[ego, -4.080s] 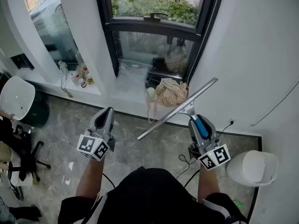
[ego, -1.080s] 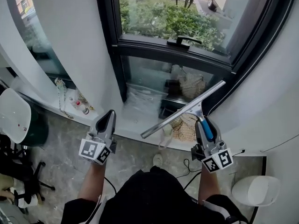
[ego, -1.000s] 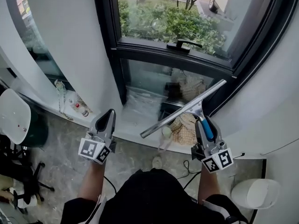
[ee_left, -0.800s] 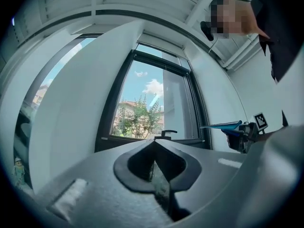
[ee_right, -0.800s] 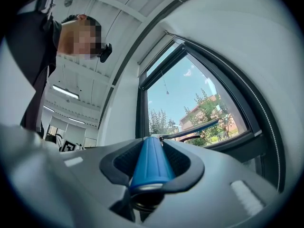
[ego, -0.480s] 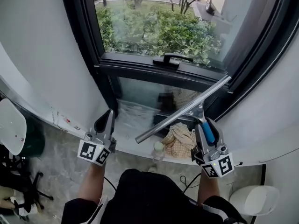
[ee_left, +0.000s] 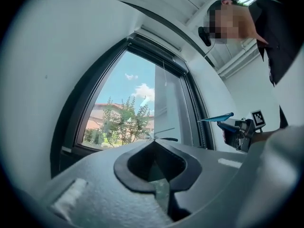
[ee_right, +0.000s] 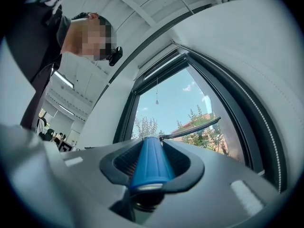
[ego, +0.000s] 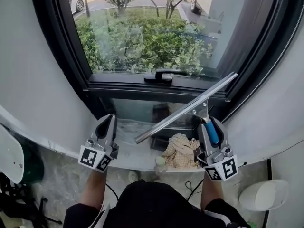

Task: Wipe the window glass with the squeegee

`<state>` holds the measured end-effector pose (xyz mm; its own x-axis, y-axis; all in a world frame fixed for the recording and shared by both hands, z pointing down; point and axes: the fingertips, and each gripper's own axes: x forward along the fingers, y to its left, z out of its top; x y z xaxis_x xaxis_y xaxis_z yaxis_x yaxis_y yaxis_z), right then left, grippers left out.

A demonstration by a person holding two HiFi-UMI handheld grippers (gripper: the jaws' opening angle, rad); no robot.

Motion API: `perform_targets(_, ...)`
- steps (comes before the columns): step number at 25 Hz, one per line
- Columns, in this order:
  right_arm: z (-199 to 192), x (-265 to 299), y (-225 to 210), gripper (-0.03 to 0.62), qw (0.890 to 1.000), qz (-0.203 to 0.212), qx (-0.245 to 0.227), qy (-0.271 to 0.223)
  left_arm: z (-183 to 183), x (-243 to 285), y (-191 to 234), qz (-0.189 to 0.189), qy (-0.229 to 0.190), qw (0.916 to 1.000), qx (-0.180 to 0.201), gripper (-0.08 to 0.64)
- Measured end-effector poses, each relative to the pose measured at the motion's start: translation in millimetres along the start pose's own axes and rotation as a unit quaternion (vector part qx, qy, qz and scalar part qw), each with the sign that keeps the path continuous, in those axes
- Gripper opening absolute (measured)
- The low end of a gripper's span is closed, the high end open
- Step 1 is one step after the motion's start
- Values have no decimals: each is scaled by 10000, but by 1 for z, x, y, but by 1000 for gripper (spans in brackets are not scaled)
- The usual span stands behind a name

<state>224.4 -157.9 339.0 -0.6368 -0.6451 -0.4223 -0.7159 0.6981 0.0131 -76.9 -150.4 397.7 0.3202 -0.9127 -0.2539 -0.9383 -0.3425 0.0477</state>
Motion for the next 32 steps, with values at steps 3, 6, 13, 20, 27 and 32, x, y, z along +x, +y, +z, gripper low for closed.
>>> perform_targets(3, 6, 19, -4, 132, 9997, -176, -113, -115, 11, 18, 10, -243, -109, 9995, 138, 2)
perform_targets(6, 10, 43, -8, 132, 9989, -364, -261, -96, 14, 30, 21, -423, -153, 9990, 83, 2)
perform_targets(13, 34, 91, -24, 132, 9910, -997, -781, -437, 21, 51, 38, -837, -207, 9963, 46, 2)
perform_targets(20, 59, 125, -40, 132, 9770, -1675, -932, -935, 26, 63, 45, -1199, -182, 9925, 147, 2)
perform_targets(27, 79, 149, -54, 132, 9705, -1827, -856, -1318, 25, 86, 37, -1360, -228, 9903, 192, 2)
perform_targets(32, 93, 172, -59, 132, 9648, -1875, -880, -1622, 28, 100, 31, -1459, -315, 9885, 250, 2)
